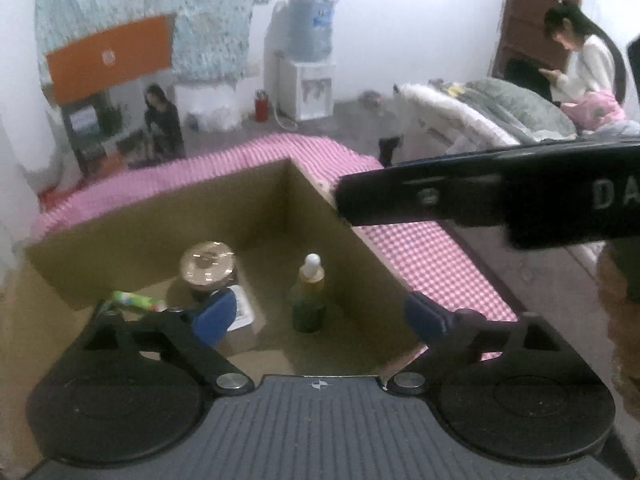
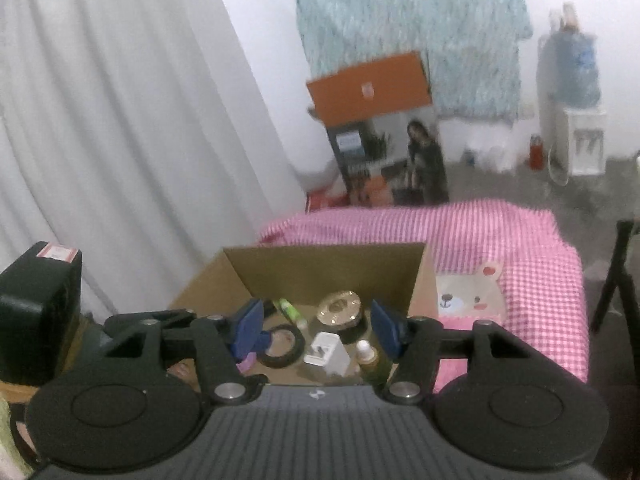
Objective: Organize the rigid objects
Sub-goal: 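Lower the dropper bottle into the box and open the right gripper, then move the right tool back to the white supplement jar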
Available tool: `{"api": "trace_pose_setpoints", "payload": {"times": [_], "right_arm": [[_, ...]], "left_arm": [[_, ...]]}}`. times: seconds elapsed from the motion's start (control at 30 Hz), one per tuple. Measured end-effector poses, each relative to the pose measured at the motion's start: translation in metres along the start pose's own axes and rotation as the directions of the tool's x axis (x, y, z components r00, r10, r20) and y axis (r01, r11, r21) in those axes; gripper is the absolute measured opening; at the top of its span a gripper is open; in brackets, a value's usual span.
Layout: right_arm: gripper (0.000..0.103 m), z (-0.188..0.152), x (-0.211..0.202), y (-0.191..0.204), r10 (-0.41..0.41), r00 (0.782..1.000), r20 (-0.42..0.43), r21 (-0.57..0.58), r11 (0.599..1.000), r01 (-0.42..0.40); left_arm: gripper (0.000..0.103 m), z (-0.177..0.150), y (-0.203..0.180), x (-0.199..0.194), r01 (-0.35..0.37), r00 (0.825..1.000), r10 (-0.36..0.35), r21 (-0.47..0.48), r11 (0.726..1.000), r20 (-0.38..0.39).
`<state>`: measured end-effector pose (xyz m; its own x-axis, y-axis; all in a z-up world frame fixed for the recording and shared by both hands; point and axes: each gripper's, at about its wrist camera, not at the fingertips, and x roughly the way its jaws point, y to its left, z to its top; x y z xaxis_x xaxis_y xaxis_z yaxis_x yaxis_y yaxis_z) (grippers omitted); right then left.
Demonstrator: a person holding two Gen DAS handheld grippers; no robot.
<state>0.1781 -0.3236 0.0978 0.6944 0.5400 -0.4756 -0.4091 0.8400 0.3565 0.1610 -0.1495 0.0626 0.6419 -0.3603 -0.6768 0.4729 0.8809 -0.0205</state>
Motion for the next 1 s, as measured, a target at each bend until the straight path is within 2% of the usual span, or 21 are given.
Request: {"api": "trace_pose_setpoints", "payload": {"times": [0.23,0.43,0.73,1.0], "right_arm": [[0.065,-0.028,-0.041,0.017,0.045,0.996,0.072,0.095,0.994,-0.051],[0.070,-0.055,-0.055,0.036,0.066,0.995,0.080,0.138,0.987,-0.077],[0.071,-0.083,-0.041,0.058,0.124,0.992,0.029,0.210,0.969,-0.127],[0.071,-0.089,-0.009,0.083,0.173,0.984,-0.044,0.203,0.966,-0.161]], "left_arm": [[0.101,-0.020,-0.001,-0.048,-0.011,0.998,0.011,0.001,1.000,0.054],[0.102,-0.045,0.006,-0.073,-0.053,0.997,0.054,-0.007,0.999,0.050],[0.102,-0.084,0.035,-0.100,-0.137,0.990,0.140,-0.086,0.987,0.034],[0.102,-0.108,0.065,-0.109,-0.188,0.982,0.191,-0.162,0.969,0.007]]}}
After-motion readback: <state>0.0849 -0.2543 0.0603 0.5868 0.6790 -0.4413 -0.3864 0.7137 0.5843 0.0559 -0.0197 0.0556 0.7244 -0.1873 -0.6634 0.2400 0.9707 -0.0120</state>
